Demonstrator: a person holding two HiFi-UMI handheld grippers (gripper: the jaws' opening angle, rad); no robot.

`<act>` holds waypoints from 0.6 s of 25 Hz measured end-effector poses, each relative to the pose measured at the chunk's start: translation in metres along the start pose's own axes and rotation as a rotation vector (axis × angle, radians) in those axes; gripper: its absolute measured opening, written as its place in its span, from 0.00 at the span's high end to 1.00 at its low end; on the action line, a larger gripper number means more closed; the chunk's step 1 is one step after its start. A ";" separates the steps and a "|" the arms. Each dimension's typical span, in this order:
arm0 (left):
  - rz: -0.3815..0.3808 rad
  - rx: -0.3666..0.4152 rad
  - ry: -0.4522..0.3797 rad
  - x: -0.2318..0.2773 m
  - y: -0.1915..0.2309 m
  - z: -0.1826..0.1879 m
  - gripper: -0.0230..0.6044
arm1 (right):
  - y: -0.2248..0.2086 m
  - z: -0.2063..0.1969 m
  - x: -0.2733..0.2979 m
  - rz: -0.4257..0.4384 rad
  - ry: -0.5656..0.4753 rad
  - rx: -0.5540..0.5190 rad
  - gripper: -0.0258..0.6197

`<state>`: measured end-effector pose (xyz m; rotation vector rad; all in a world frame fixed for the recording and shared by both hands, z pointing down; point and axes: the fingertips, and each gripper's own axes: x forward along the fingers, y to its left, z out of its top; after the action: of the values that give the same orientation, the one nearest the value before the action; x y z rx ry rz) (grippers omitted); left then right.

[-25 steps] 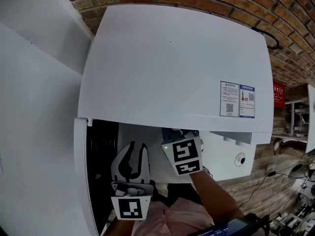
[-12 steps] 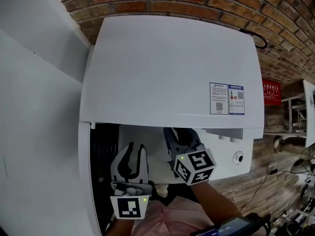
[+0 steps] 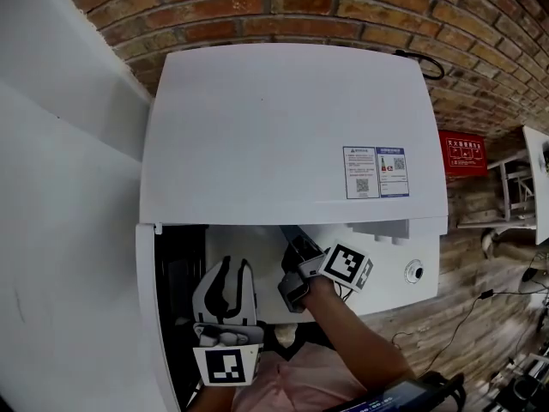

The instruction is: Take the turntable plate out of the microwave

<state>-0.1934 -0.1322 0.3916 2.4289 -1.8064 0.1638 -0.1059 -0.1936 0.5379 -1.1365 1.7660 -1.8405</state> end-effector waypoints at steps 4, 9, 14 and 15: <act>-0.009 -0.001 0.014 0.000 -0.002 -0.004 0.81 | -0.002 0.000 -0.001 -0.011 0.028 0.012 0.76; -0.018 0.002 0.010 0.001 -0.008 -0.003 0.81 | 0.001 -0.002 -0.004 0.007 0.025 0.060 0.84; -0.014 0.024 0.000 -0.001 -0.007 -0.002 0.81 | 0.006 -0.001 -0.006 0.012 0.030 0.047 0.92; -0.013 0.024 -0.001 -0.001 -0.007 -0.002 0.81 | 0.007 -0.001 -0.006 0.016 0.027 0.046 0.92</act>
<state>-0.1871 -0.1292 0.3928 2.4568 -1.7983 0.1848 -0.1047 -0.1894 0.5298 -1.0822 1.7336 -1.8857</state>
